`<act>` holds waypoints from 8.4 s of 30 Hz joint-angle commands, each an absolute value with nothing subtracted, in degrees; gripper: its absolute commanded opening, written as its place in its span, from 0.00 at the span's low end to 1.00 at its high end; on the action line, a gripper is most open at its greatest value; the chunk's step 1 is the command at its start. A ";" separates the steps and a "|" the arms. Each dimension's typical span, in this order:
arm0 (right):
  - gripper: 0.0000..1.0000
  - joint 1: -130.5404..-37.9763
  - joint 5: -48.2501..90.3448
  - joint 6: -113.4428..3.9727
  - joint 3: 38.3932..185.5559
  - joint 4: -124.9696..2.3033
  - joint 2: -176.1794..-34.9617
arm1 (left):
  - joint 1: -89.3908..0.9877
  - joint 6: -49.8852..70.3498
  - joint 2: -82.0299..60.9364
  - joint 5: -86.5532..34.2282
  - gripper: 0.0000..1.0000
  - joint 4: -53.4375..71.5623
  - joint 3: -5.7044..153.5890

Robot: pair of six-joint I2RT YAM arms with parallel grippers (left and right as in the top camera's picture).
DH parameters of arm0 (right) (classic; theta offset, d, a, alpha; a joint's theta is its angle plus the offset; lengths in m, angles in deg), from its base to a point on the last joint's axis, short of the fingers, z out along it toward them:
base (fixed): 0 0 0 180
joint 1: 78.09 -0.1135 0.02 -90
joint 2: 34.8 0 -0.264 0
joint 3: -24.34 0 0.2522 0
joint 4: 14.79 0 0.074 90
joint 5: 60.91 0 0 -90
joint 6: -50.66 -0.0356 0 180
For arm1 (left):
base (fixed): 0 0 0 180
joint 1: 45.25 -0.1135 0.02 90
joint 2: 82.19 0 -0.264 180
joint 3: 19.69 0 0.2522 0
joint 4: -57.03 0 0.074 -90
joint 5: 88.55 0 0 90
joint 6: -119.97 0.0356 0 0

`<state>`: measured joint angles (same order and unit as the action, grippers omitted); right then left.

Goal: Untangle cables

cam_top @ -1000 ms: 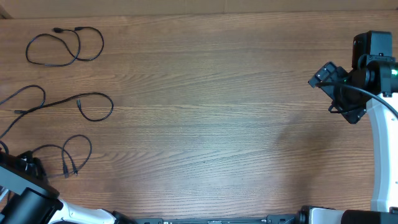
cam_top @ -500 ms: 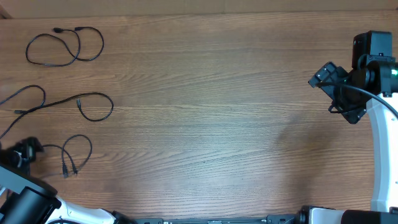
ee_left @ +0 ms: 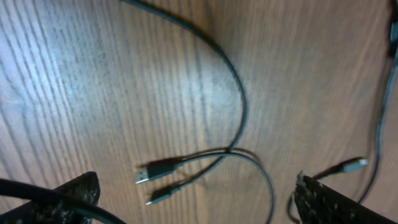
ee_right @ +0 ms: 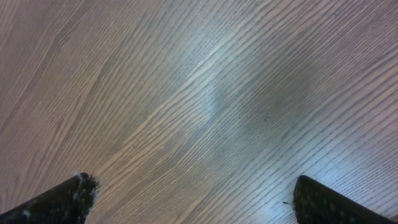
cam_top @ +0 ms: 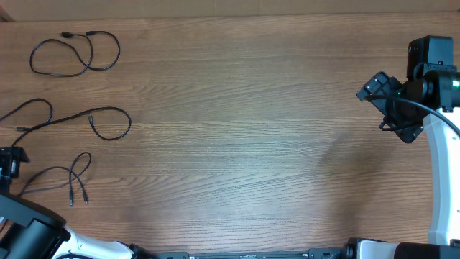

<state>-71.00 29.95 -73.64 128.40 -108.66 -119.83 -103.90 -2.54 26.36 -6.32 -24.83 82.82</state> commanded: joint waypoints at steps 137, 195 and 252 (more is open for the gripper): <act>1.00 -70.96 30.52 -73.55 128.12 -108.36 -119.79 | -102.22 -4.64 26.49 11.17 1.00 -27.80 85.83; 1.00 -70.96 23.59 -73.71 128.14 -106.00 -119.79 | -27.58 6.24 -10.95 9.60 0.99 -37.59 92.15; 1.00 -82.87 31.13 -70.45 128.07 -123.79 -78.26 | -27.60 5.08 -22.69 9.36 1.00 -46.90 91.95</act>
